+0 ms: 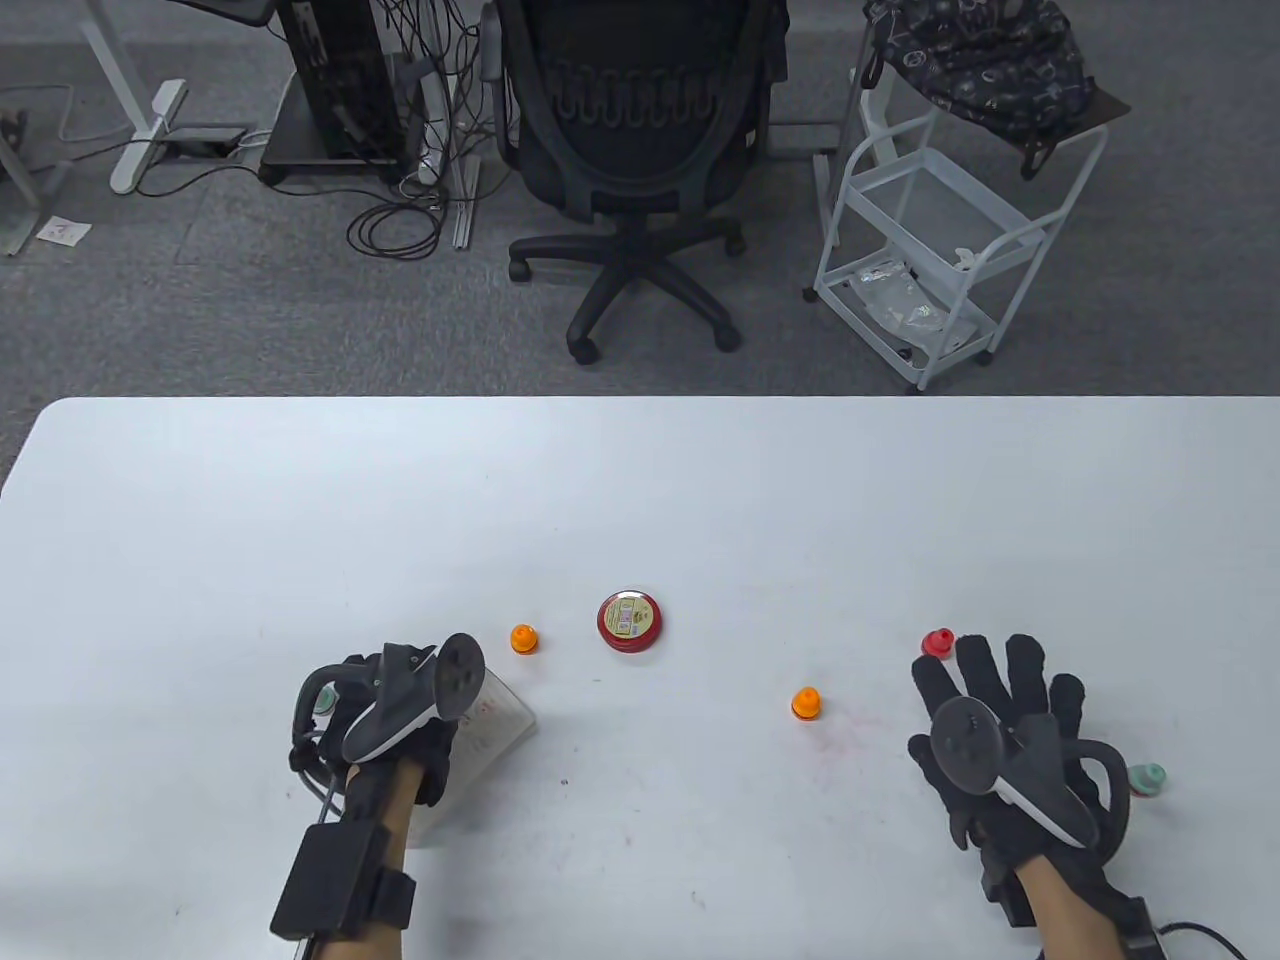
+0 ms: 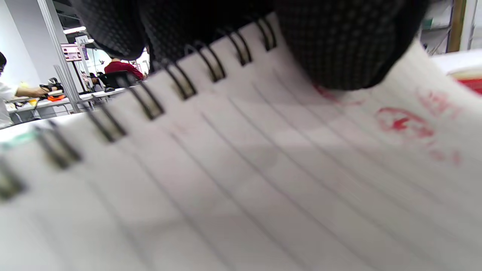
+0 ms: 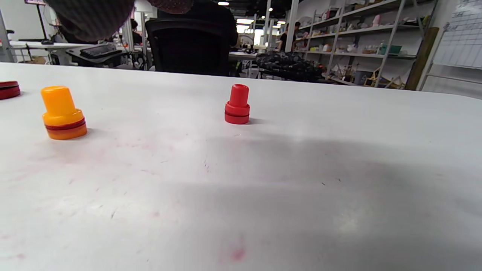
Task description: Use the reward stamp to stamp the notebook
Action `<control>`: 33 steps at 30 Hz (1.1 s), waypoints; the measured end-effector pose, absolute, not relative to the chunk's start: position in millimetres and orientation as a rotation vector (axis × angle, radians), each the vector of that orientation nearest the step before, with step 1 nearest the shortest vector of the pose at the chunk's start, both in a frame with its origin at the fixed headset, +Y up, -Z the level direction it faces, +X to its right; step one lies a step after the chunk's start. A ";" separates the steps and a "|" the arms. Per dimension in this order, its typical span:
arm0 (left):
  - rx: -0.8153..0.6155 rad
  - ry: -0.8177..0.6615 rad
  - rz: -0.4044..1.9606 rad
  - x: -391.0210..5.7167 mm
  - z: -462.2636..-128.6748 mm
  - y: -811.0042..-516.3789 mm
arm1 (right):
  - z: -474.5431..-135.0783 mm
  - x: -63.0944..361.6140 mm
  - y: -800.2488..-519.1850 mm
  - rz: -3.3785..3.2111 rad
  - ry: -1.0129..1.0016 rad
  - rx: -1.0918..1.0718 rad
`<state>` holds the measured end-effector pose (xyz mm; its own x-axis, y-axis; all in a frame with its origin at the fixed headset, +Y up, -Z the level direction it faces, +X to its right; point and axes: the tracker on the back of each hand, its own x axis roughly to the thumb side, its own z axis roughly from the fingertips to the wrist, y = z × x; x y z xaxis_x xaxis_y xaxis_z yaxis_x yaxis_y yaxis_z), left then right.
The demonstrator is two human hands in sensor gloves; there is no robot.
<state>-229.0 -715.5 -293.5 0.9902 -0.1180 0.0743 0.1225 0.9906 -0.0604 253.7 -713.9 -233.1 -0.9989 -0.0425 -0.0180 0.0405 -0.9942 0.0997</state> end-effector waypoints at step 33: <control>0.039 -0.149 0.981 -122.0 -246.5 -677.1 | -230.0 245.0 -711.1 -3.058 -0.134 -0.023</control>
<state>-122.0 -677.1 -246.5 0.5468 0.8249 0.1431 -0.8303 0.5563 -0.0340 245.0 -711.1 -230.0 -0.9967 -0.0795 0.0188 0.0808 -0.9929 0.0868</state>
